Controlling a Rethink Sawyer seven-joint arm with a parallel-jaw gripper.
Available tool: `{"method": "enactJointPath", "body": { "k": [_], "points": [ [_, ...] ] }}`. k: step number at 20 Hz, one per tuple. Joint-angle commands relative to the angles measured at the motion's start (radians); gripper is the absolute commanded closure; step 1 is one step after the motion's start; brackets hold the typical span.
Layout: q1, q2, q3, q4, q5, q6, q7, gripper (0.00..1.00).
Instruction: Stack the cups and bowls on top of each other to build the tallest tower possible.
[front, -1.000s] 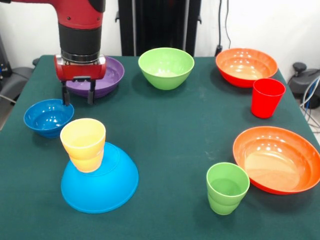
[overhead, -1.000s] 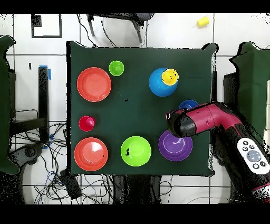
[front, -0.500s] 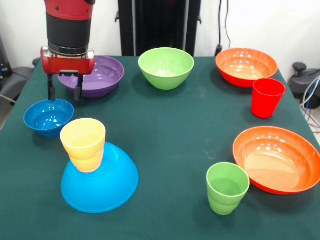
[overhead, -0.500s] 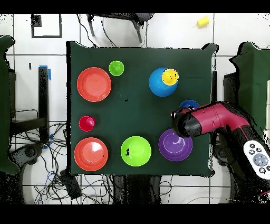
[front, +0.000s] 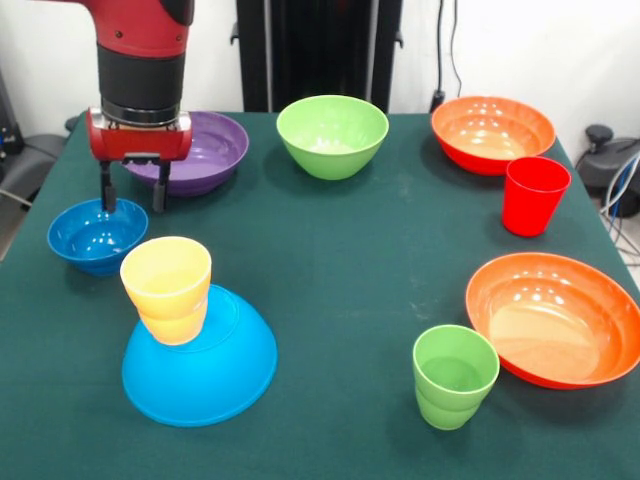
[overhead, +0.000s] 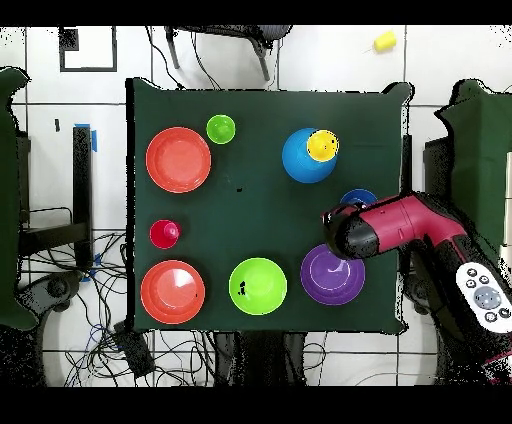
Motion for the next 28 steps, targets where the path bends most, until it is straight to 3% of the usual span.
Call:
{"method": "enactJointPath", "body": {
  "k": [1, 15, 28],
  "points": [
    [0.037, 0.068, -0.049, -0.06, -0.09, -0.032, -0.308, 0.0],
    [0.064, 0.054, -0.078, -0.077, -0.132, -0.02, -0.296, 0.0],
    [0.117, 0.103, -0.142, -0.117, -0.264, -0.068, -0.219, 0.0]
  ]
}}
